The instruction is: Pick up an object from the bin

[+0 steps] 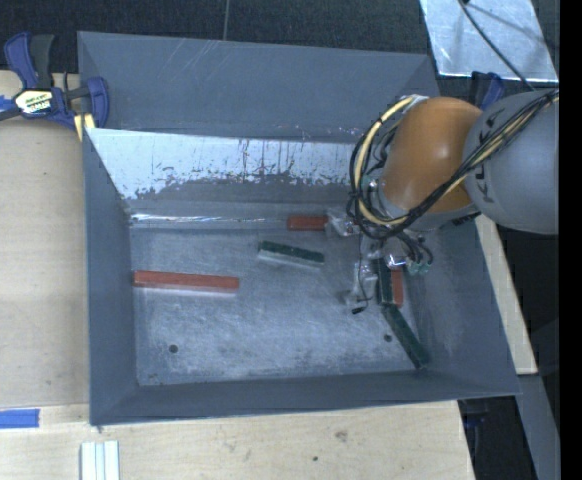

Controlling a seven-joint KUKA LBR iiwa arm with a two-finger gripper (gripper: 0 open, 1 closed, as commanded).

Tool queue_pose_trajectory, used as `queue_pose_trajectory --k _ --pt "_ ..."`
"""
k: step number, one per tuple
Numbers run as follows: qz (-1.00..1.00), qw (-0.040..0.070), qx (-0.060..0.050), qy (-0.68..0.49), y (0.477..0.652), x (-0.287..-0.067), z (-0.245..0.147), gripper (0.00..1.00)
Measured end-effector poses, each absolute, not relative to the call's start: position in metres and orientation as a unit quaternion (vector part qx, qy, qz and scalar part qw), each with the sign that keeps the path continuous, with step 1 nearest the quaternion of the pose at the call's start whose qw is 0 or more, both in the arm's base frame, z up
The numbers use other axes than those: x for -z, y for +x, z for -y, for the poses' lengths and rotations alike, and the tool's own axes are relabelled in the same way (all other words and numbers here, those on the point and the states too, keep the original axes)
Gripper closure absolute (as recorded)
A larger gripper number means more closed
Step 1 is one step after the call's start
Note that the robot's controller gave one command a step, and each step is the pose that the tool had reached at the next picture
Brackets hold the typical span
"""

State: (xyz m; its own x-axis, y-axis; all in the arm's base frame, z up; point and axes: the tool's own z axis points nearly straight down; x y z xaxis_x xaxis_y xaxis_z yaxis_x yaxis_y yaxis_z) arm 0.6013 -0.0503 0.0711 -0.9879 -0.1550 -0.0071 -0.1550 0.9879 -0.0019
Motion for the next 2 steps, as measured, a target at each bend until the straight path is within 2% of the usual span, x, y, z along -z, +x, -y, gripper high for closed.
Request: queue_pose_trajectory --k 1,2 --pt "-0.995 0.004 0.0 -0.101 0.6034 -0.0718 -0.0116 0.0" --pt "-0.995 0.004 0.0 -0.1 0.6035 -0.0714 -0.0099 1.0"
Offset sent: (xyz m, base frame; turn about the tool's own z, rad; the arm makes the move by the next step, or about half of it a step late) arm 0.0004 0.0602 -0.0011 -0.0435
